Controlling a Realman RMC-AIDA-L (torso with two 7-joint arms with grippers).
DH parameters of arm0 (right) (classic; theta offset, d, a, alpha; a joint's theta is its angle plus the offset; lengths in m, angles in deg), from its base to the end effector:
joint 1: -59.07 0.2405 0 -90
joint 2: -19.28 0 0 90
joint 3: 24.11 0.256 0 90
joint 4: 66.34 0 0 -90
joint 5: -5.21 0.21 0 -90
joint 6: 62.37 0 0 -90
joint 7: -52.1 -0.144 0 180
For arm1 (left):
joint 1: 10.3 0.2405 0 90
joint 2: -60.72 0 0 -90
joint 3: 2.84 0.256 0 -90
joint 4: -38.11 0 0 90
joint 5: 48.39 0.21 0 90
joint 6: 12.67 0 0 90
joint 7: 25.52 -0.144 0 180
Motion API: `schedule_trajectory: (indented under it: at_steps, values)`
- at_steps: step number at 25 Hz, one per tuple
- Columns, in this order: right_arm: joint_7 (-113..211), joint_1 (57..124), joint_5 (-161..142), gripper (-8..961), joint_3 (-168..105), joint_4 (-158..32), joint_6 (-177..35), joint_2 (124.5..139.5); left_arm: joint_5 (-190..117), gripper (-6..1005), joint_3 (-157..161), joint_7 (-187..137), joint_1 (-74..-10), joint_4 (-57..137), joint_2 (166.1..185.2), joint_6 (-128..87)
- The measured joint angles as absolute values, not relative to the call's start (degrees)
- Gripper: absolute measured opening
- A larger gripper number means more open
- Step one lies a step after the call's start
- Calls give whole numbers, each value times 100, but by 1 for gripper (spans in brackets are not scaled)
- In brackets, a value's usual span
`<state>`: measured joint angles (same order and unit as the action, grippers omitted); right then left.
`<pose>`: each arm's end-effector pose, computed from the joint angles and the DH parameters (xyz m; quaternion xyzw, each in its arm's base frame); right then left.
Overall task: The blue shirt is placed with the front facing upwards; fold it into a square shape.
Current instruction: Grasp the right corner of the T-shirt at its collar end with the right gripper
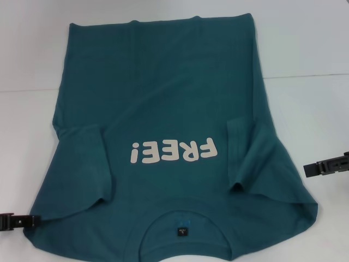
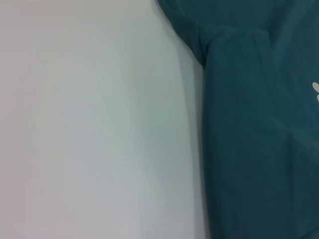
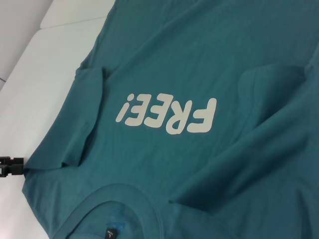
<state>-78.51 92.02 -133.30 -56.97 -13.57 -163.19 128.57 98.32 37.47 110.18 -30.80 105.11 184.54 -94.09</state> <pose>0.2953 0.3379 0.1082 -0.8263 0.5456 0.0704 0.1212 -0.3361 0.3043 0.0502 -0.7628 -0.5922 -0.0190 0.2589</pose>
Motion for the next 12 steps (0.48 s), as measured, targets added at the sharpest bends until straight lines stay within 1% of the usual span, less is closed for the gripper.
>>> schedule_trajectory:
  at_steps: [3, 12]
  values:
    - [-7851, 9212, -13331, 817, -5697, -1360, -16319, 12864, 9824, 723, 3742, 11018, -3138, 10385, 18443, -9388]
    - [-7851, 9222, -13331, 817, -5698, -1361, -16318, 12875, 9724, 895, 3714, 11018, -3329, 10183, 18434, -9722]
